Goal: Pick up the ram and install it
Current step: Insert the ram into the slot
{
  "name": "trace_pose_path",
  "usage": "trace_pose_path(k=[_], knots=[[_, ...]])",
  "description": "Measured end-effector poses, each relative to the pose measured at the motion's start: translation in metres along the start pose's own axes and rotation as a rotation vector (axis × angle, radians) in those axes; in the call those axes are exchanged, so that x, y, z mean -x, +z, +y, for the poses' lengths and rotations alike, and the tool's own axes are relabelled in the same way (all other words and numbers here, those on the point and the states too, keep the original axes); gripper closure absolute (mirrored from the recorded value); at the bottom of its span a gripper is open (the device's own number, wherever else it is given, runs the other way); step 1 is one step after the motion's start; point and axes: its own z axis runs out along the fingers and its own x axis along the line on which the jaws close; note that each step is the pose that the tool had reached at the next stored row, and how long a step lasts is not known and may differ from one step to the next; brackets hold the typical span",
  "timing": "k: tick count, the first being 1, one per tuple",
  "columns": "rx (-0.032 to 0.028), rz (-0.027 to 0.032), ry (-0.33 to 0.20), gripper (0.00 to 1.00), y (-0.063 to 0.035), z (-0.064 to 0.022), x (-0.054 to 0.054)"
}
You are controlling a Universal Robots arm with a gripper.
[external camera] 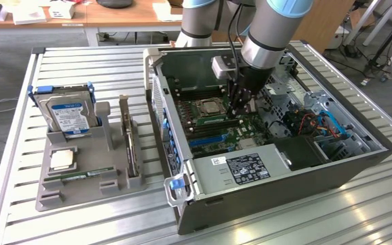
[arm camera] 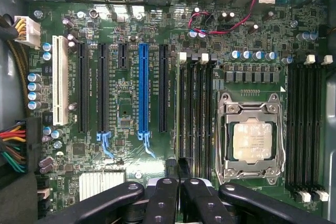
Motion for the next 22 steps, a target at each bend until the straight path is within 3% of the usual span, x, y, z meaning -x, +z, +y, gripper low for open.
trace_pose_path(k=[22], knots=[[0.0, -0.0002, 0.0, 0.88, 0.0011, -0.0011, 0.0018]])
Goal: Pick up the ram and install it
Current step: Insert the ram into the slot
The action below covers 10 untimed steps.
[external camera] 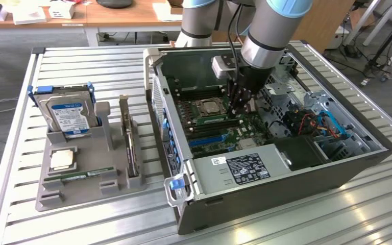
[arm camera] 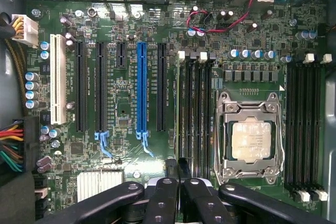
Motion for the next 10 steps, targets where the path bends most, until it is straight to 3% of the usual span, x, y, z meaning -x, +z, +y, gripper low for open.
trace_pose_path(k=[10], knots=[[0.0001, -0.0015, 0.0, 0.88, 0.0018, 0.0, 0.0033]])
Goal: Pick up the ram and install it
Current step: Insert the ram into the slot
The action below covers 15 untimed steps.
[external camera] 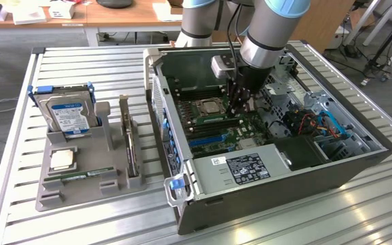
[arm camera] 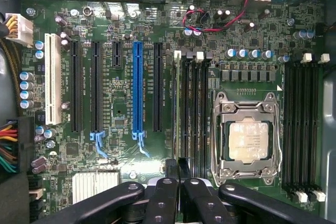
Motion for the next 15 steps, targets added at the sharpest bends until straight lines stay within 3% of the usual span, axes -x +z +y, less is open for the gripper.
trace_pose_path(k=[15], knots=[[0.0001, -0.0002, 0.0, 0.88, 0.0039, -0.0001, -0.0001]])
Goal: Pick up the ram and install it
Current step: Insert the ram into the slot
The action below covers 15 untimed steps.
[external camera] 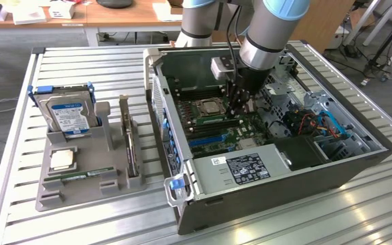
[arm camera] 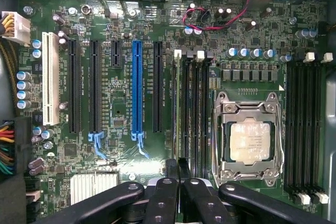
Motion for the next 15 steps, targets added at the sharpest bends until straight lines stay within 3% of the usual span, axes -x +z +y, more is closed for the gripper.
trace_pose_path(k=[15], knots=[[-0.0001, -0.0012, 0.0, 0.88, 0.0057, -0.0002, 0.0007]])
